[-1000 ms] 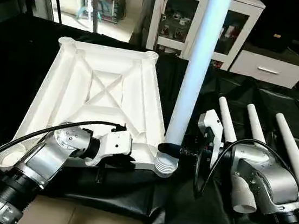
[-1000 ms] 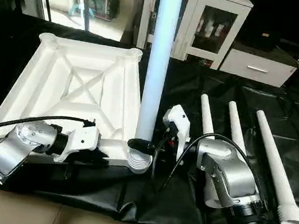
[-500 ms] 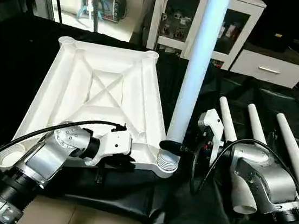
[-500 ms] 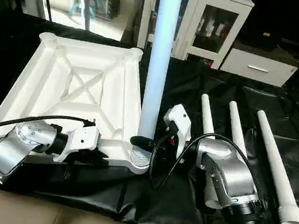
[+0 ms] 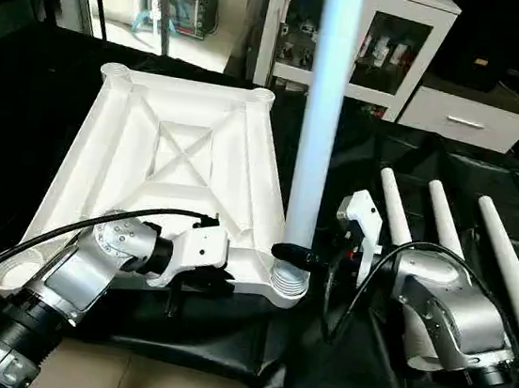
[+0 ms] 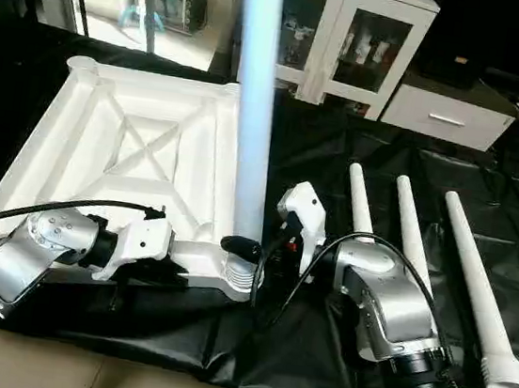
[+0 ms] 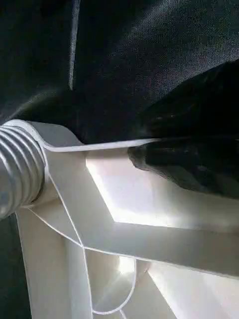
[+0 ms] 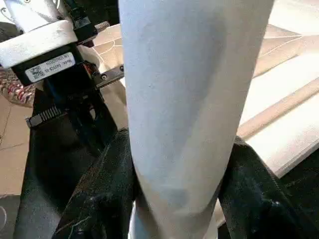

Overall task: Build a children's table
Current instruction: Insert table leg to table base

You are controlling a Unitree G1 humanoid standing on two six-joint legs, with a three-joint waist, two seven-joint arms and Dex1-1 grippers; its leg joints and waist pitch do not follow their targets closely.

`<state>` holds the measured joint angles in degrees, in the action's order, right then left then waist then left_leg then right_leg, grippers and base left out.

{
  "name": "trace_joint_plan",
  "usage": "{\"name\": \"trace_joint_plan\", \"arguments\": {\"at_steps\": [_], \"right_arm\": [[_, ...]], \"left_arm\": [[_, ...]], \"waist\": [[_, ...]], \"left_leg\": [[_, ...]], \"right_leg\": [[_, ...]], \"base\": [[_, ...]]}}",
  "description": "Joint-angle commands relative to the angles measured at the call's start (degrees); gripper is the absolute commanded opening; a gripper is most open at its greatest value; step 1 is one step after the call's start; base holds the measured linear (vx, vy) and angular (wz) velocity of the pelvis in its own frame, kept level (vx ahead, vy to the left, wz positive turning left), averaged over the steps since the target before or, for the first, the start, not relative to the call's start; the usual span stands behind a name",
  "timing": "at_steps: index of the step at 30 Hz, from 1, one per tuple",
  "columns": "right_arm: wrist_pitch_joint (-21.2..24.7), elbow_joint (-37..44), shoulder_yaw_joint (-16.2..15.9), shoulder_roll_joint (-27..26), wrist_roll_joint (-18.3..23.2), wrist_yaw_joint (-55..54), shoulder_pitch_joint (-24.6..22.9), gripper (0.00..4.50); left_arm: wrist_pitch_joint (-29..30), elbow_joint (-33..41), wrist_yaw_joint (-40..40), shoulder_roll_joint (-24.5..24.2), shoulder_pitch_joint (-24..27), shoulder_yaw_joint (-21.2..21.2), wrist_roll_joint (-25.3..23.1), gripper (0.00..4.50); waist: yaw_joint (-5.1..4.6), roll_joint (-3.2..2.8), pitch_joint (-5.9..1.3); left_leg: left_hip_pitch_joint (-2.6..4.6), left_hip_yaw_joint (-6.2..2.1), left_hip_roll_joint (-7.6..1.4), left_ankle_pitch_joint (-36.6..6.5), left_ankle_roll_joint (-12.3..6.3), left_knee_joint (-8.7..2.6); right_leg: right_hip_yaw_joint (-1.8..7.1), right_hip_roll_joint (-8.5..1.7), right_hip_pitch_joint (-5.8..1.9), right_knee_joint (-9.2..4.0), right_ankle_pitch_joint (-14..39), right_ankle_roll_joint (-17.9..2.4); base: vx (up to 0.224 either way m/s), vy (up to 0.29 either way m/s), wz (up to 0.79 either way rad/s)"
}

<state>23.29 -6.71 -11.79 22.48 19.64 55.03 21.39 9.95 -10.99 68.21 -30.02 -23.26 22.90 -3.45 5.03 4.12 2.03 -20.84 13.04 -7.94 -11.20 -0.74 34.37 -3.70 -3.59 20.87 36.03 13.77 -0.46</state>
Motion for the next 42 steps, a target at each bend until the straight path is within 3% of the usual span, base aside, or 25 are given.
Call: {"name": "trace_joint_plan", "arguments": {"at_steps": [1, 12, 22, 34, 42], "right_arm": [[0.0, -3.4, -0.9, -0.3, -1.7, -2.0, -1.4, 1.86], [-0.8, -5.6, 3.4, -0.9, -0.6, -4.2, -3.7, 1.86], [-0.5, -5.5, 6.9, -1.0, 1.7, -5.6, -5.8, 1.86], [-0.3, -5.7, 8.3, -0.2, 3.2, -5.7, -9.4, 1.86], [-2.7, -3.6, 5.6, 1.8, 0.3, -4.9, -12.3, 1.86]], "left_arm": [[0.4, -1.7, 0.7, 0.8, 1.5, 3.0, -0.6, 0.07], [0.4, -2.1, 0.7, 0.5, 1.5, 2.5, -0.7, 0.07], [0.2, -2.5, 0.7, 0.3, 1.3, 2.2, -0.8, 0.07], [0.3, -2.6, 0.5, 0.3, 1.3, 1.9, -0.7, 0.07], [0.5, -2.3, 0.4, 0.2, 1.6, 1.8, -0.6, 0.07]], "waist": [[-0.28, -0.21, -1.15], [-0.33, -0.38, -1.04], [-0.53, -0.53, -1.05], [-0.12, -0.31, -0.92], [0.14, -0.18, -0.91]], "left_leg": [[2.09, -4.86, -7.10, -24.1, 6.23, -5.46], [2.27, -5.15, -7.21, -27.4, 7.04, -5.83], [2.29, -5.19, -7.19, -28.6, 7.83, -6.33], [2.44, -5.07, -7.25, -28.1, 7.14, -6.22], [2.36, -4.96, -7.29, -26.7, 6.60, -6.34]], "right_leg": [[4.58, -7.94, 1.08, -6.48, 25.1, -8.2], [4.60, -7.96, 1.39, -6.85, 27.4, -7.0], [4.35, -7.70, 1.42, -6.83, 25.5, -7.0], [4.56, -8.02, 1.56, -7.24, 27.0, -6.6], [4.58, -7.93, 1.45, -7.26, 26.2, -6.2]], "base": [[0.000, 0.000, 0.00], [0.000, 0.000, 0.00], [0.000, 0.000, 0.00], [0.000, 0.000, 0.00], [0.000, 0.000, 0.00]]}}
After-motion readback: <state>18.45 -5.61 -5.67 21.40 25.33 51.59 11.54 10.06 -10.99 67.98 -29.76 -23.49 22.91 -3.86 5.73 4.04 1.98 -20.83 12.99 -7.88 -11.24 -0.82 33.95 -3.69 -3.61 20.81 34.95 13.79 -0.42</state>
